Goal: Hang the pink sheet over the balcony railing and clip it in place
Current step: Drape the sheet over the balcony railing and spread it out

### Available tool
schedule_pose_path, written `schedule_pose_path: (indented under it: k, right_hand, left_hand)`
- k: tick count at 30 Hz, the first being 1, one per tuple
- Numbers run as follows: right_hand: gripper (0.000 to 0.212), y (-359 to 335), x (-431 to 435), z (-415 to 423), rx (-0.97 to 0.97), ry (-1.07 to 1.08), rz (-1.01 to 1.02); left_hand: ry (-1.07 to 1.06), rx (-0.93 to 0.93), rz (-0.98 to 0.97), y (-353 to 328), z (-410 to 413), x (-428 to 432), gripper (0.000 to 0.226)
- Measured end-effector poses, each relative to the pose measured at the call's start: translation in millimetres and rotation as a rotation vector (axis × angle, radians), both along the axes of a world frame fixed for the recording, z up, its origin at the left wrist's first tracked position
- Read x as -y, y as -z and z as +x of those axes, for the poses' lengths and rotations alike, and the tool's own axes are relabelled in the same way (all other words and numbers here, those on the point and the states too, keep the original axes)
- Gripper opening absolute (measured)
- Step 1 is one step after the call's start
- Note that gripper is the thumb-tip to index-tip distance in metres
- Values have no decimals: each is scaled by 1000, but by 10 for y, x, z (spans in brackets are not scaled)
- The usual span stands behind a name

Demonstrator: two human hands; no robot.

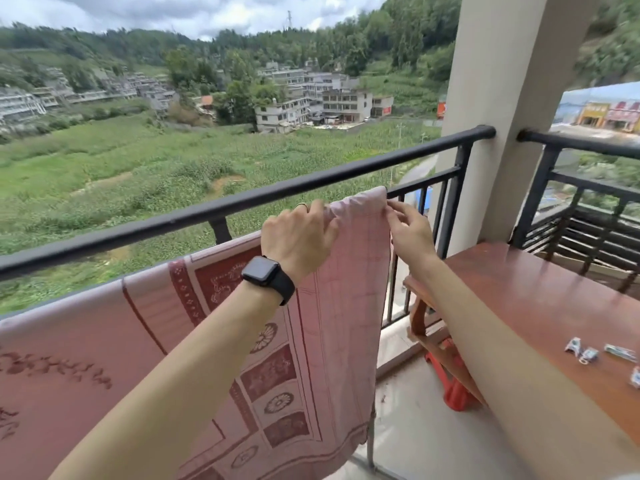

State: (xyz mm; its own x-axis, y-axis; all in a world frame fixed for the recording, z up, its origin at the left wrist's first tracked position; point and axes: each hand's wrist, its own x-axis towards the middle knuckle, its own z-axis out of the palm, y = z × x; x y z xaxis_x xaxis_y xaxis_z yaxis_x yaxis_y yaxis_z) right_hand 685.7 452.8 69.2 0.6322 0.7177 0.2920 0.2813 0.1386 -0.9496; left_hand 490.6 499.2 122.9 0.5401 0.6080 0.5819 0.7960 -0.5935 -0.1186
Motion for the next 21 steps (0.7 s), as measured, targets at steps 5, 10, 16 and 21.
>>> schedule_pose_path:
  k: [5,10,16,21]
  right_hand:
    - [22,-64,20,375,243,167,22]
    - [14,2,47,470,55,166,52]
    - [26,444,212,355,-95,-189,-154]
    - [21,461,151,569,-131,22,10]
  left_hand:
    - [6,-18,-31,-48,320,2,41]
    - [20,-25,-149,-154,696,-8,39]
    - [64,33,-261,-204,1040,-105,34]
    - [83,94,-331,-248,1256,-181,22]
